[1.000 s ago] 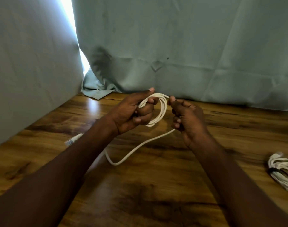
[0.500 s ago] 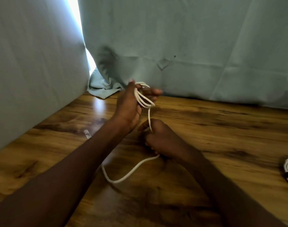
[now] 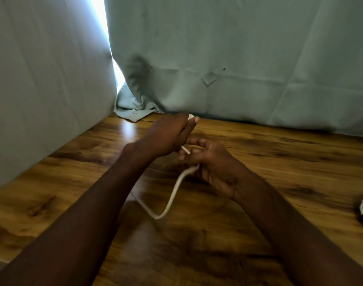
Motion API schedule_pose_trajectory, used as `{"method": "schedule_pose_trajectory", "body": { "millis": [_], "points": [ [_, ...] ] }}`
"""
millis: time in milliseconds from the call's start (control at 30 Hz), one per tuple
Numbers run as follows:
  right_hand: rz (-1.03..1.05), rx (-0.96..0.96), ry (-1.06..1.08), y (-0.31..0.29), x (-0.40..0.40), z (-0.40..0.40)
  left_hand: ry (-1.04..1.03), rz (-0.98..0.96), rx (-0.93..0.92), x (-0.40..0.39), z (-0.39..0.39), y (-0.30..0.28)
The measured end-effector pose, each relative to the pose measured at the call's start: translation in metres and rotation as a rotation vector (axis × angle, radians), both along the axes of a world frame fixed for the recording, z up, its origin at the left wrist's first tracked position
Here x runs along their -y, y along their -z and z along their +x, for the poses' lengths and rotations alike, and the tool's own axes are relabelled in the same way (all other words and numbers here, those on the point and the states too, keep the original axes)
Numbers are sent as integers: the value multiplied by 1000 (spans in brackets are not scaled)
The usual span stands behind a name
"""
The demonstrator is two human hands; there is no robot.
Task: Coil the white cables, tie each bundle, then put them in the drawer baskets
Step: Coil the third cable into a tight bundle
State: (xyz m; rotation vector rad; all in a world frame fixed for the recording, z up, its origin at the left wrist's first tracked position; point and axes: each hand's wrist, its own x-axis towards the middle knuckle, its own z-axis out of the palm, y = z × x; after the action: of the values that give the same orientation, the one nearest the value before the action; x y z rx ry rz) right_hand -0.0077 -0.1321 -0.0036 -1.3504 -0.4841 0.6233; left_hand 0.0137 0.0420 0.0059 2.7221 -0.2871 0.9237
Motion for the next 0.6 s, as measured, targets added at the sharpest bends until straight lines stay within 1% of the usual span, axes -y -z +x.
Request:
{"method": "schedule_pose_trajectory", "body": {
  "millis": [100,167,200,233,267,333,367,433,500,533,600],
  "points": [
    [297,-361,-68,1,4,6,-72,5,-67,-14,-2,2],
    [419,-482,-134,-2,11,9,-39,-23,-106,-18,-1,4],
    [420,-470,-162,-4,14,10,18,-101,-145,-18,-1,3],
    [356,-380,-162,-7,18,11,86,-228,-208,-18,-2,2],
    [238,-219,-122,-8,21,12,155,-379,-288,-17,-3,1],
    [19,117,40,-9,26,16,294,-630,-460,-17,-9,-3],
    [-26,231,138,-9,27,20,360,-720,-542,-16,-13,-4],
    [-19,331,344,-8,32,30,478,-821,-694,-10,-17,-5],
    [18,324,491,-7,37,38,581,-900,-813,-1,-20,-6],
    [31,327,540,-6,38,40,637,-944,-843,5,-22,-7],
    [48,367,613,-4,39,43,714,-1035,-830,16,-23,-8]
  ]
}}
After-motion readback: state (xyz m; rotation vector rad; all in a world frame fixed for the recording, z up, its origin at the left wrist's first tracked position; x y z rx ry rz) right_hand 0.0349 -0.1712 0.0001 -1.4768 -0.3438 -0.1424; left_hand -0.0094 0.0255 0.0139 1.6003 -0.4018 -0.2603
